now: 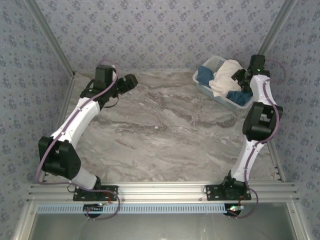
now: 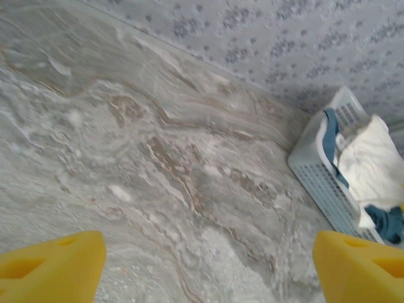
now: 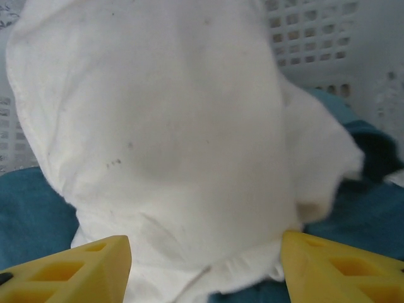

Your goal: Fold and stack the t-shirts

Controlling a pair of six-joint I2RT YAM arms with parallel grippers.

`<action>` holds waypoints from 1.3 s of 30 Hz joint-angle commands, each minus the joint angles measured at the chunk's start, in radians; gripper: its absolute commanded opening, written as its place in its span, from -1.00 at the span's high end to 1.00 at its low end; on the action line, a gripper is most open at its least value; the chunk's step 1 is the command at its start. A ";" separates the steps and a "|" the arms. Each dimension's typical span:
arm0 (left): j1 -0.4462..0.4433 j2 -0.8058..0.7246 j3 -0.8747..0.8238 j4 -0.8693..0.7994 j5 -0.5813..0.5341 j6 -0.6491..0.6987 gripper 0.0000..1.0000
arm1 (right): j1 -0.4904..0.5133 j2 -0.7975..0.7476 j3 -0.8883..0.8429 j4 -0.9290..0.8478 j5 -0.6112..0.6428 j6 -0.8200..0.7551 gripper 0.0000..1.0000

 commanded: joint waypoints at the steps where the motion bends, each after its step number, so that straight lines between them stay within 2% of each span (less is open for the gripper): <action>1: -0.018 -0.047 -0.012 -0.043 0.025 0.009 -0.66 | 0.002 0.053 0.060 -0.001 -0.062 0.055 -0.22; 5: -0.030 -0.079 -0.038 -0.054 0.009 0.002 -0.60 | 0.005 0.103 0.088 0.015 -0.067 0.103 0.07; 7: -0.030 -0.092 -0.045 -0.064 -0.001 0.003 -0.58 | 0.007 0.103 0.076 0.042 -0.059 0.116 0.28; 8: -0.030 -0.099 -0.045 -0.069 -0.003 0.006 -0.56 | 0.010 0.098 0.069 0.061 -0.059 0.119 0.46; 10: -0.030 -0.109 -0.047 -0.081 -0.008 0.011 -0.54 | 0.013 0.071 0.041 0.093 -0.052 0.121 0.71; 14: -0.031 -0.125 -0.056 -0.094 -0.010 0.014 -0.51 | 0.041 -0.017 -0.008 0.137 0.001 0.114 1.00; 19: -0.031 -0.136 -0.080 -0.099 -0.014 0.011 -0.47 | 0.087 -0.182 -0.084 0.202 0.063 0.094 1.00; 24: -0.033 -0.135 -0.091 -0.099 -0.018 0.011 -0.46 | 0.154 -0.333 -0.096 0.284 0.055 0.073 1.00; 28: -0.033 -0.130 -0.091 -0.107 -0.035 0.008 -0.45 | 0.229 -0.410 -0.027 0.328 0.002 0.006 1.00; 33: -0.033 -0.136 -0.088 -0.132 -0.070 0.007 -0.45 | 0.335 -0.478 0.073 0.381 -0.067 0.000 1.00; 39: -0.033 -0.168 -0.088 -0.172 -0.138 0.009 -0.46 | 0.510 -0.510 0.195 0.414 -0.131 0.010 1.00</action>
